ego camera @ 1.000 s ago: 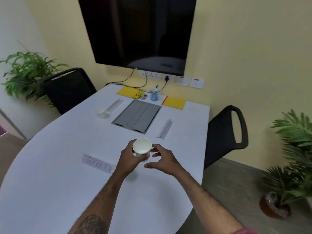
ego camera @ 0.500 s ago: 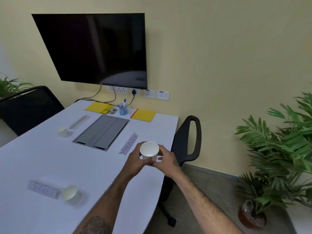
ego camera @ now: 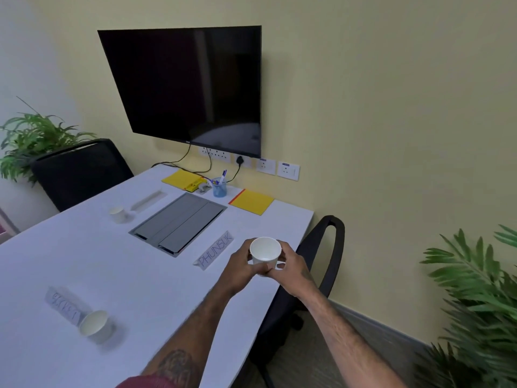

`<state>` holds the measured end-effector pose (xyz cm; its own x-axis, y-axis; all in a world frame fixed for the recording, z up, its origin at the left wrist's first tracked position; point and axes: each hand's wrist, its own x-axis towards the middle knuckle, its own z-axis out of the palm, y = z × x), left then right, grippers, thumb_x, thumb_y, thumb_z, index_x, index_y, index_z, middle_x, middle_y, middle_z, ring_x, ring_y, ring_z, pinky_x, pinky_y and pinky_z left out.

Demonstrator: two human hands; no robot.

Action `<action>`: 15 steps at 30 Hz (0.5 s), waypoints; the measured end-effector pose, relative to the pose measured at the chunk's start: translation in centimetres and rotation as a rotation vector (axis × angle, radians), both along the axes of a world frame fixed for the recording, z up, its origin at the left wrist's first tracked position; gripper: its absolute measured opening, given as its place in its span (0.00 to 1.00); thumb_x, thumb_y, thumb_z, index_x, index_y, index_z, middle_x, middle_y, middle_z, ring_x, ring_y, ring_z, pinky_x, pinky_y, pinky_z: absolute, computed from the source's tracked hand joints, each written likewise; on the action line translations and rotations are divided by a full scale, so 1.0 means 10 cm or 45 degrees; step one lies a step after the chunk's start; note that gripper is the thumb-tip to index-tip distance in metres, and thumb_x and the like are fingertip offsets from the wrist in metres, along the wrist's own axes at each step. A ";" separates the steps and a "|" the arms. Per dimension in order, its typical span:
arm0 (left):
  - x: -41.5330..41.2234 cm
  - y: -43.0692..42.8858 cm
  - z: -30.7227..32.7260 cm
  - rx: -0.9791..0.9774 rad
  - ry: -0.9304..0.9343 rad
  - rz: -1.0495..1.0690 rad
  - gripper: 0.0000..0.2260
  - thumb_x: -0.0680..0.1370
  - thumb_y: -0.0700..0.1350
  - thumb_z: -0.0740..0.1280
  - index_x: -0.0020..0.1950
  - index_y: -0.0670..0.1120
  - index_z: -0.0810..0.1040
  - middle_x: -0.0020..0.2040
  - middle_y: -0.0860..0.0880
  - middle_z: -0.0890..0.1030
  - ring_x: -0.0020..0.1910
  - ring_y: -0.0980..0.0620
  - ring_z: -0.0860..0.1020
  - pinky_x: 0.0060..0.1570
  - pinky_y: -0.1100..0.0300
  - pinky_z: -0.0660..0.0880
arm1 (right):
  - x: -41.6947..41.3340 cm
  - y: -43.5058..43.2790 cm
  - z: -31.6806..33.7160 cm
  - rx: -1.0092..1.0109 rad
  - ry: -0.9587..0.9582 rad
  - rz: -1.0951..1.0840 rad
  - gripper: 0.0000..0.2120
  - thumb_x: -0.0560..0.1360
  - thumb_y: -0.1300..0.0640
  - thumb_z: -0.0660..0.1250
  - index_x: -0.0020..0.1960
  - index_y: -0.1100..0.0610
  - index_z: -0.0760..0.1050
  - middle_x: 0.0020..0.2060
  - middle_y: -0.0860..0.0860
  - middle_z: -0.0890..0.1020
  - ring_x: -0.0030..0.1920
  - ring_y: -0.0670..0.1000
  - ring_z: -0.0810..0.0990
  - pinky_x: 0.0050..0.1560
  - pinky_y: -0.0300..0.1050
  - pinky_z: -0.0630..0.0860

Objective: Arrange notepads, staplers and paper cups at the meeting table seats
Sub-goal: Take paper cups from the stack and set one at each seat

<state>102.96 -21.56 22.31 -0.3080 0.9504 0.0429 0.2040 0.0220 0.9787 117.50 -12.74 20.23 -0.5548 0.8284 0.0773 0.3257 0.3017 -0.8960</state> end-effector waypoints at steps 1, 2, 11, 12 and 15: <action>-0.02 0.02 -0.02 -0.006 0.000 -0.002 0.28 0.65 0.48 0.75 0.64 0.57 0.74 0.59 0.58 0.81 0.58 0.61 0.78 0.53 0.65 0.75 | -0.01 0.01 0.00 -0.009 0.003 0.006 0.38 0.63 0.48 0.81 0.70 0.46 0.68 0.57 0.44 0.79 0.58 0.43 0.77 0.50 0.33 0.77; -0.04 0.20 -0.07 -0.009 -0.008 0.014 0.27 0.65 0.48 0.75 0.64 0.57 0.75 0.58 0.59 0.81 0.58 0.61 0.78 0.52 0.65 0.75 | -0.04 0.21 -0.04 -0.013 -0.008 0.015 0.38 0.63 0.48 0.81 0.69 0.46 0.68 0.58 0.44 0.79 0.58 0.43 0.77 0.50 0.34 0.77; -0.24 1.20 -0.24 -0.030 -0.032 0.142 0.28 0.65 0.49 0.76 0.64 0.58 0.74 0.58 0.60 0.81 0.57 0.61 0.78 0.51 0.67 0.75 | -0.32 1.35 -0.17 -0.049 -0.096 0.142 0.37 0.63 0.48 0.80 0.67 0.43 0.68 0.54 0.38 0.78 0.55 0.39 0.77 0.49 0.29 0.75; -0.27 1.34 -0.26 -0.040 -0.027 0.166 0.27 0.65 0.49 0.76 0.63 0.58 0.74 0.57 0.60 0.81 0.56 0.62 0.78 0.49 0.68 0.75 | -0.37 1.50 -0.18 -0.050 -0.094 0.150 0.37 0.63 0.48 0.80 0.67 0.44 0.68 0.53 0.38 0.78 0.55 0.37 0.77 0.48 0.28 0.75; -0.32 1.61 -0.27 -0.060 -0.031 0.228 0.25 0.66 0.48 0.76 0.61 0.60 0.74 0.57 0.62 0.81 0.55 0.66 0.78 0.46 0.71 0.74 | -0.47 1.83 -0.19 -0.051 -0.117 0.208 0.37 0.63 0.49 0.81 0.67 0.45 0.68 0.54 0.38 0.78 0.55 0.35 0.76 0.46 0.27 0.74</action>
